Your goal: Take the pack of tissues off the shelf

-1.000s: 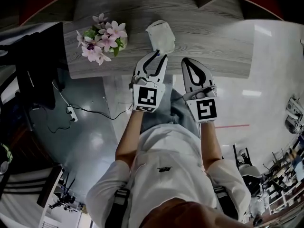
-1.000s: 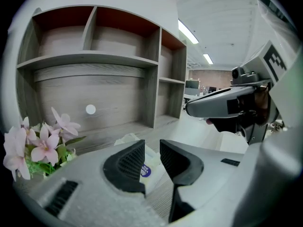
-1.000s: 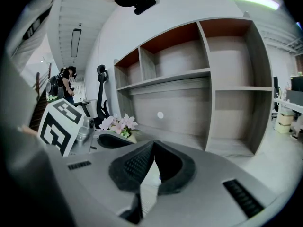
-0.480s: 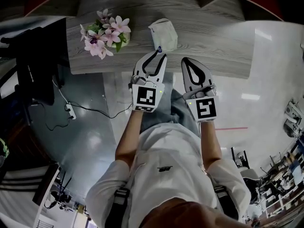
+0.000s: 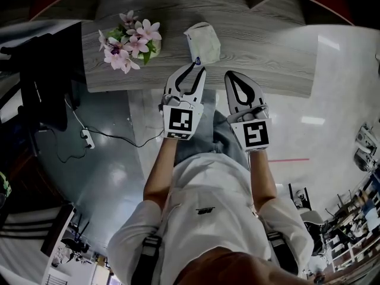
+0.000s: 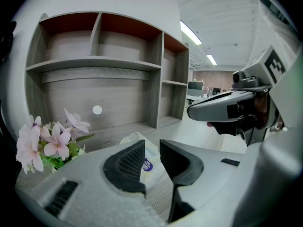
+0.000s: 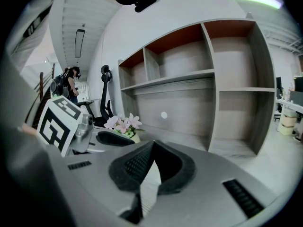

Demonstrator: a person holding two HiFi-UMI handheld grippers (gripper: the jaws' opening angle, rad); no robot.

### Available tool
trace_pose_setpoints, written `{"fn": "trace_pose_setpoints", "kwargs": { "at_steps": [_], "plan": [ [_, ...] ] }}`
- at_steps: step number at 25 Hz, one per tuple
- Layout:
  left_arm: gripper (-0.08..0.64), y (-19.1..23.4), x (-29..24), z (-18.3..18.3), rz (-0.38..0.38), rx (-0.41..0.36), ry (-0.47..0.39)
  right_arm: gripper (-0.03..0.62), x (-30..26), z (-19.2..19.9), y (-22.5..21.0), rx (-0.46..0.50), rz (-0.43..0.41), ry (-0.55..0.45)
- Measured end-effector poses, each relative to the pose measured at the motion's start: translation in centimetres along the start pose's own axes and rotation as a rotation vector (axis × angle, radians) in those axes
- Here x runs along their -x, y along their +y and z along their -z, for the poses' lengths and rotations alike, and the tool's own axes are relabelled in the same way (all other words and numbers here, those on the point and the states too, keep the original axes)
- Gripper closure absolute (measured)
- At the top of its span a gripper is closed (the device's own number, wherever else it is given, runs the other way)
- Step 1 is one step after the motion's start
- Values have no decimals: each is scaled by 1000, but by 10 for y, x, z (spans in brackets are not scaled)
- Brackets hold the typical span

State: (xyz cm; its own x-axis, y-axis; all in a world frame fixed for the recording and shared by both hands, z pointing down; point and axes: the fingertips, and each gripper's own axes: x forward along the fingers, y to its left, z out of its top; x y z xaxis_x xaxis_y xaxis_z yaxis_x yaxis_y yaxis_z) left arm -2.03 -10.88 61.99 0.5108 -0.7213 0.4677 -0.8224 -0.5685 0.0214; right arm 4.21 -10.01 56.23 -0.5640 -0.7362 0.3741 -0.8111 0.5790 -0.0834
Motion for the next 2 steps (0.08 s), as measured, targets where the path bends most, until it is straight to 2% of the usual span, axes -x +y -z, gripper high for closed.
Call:
{"fn": "trace_pose_setpoints", "kwargs": {
  "at_steps": [2],
  "plan": [
    [457, -1, 0, 0, 0, 1, 1, 568, 1, 0, -1, -4, 2, 1]
  ]
}}
